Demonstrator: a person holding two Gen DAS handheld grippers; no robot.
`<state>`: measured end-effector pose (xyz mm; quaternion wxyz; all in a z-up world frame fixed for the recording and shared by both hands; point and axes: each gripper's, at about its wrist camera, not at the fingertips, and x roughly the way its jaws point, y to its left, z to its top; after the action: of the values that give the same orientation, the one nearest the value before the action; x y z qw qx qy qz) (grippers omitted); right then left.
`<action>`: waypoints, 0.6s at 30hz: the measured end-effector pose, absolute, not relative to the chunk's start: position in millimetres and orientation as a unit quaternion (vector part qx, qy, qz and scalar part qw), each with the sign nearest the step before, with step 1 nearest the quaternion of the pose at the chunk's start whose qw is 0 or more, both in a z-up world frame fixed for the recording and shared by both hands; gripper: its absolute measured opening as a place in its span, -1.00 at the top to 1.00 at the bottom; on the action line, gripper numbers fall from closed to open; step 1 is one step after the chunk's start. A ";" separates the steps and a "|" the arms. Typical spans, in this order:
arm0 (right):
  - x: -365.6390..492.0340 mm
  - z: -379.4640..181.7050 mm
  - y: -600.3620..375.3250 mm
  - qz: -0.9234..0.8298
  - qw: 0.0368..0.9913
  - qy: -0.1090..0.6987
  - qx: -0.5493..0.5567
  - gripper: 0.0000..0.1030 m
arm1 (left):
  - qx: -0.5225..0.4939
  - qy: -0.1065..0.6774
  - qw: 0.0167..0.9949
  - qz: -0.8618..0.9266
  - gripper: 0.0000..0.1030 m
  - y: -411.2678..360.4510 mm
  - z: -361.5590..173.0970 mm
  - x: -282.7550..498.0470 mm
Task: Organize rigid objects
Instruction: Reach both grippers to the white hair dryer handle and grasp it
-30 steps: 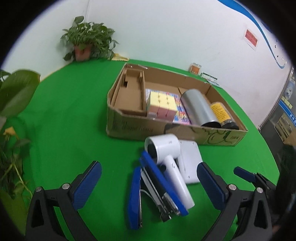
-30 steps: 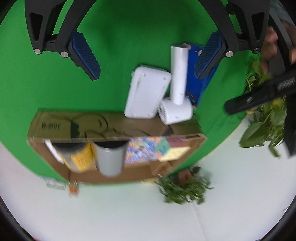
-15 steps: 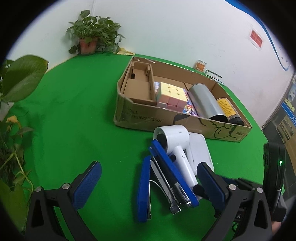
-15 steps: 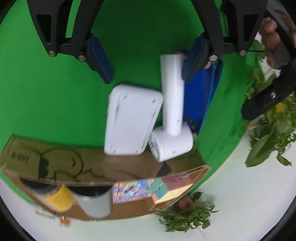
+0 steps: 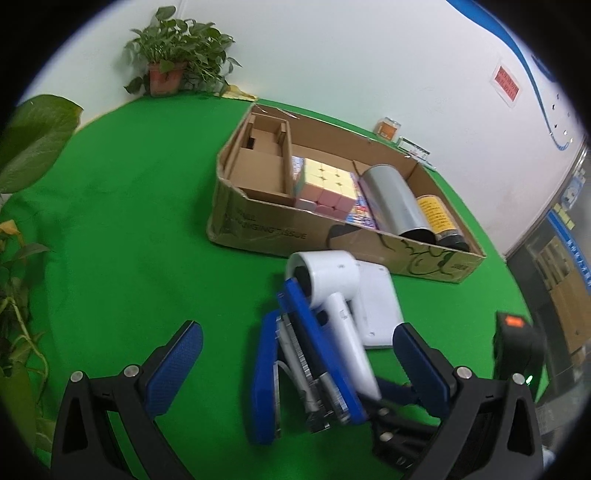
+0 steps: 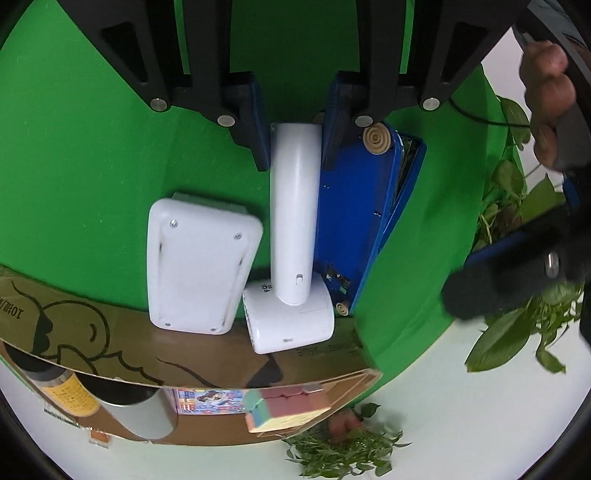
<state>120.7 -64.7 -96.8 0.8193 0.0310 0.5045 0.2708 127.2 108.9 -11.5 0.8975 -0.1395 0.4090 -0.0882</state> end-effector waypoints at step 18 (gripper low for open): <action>55.5 -87.7 -165.8 0.254 0.813 0.507 0.129 0.51 | -0.161 0.516 0.798 -0.266 -0.35 9.6 -36.3 126.6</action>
<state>55.5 -165.8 -87.7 0.8133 0.1288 0.5074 0.2542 126.6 9.6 -36.3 0.7981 -0.1613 0.5162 -0.2657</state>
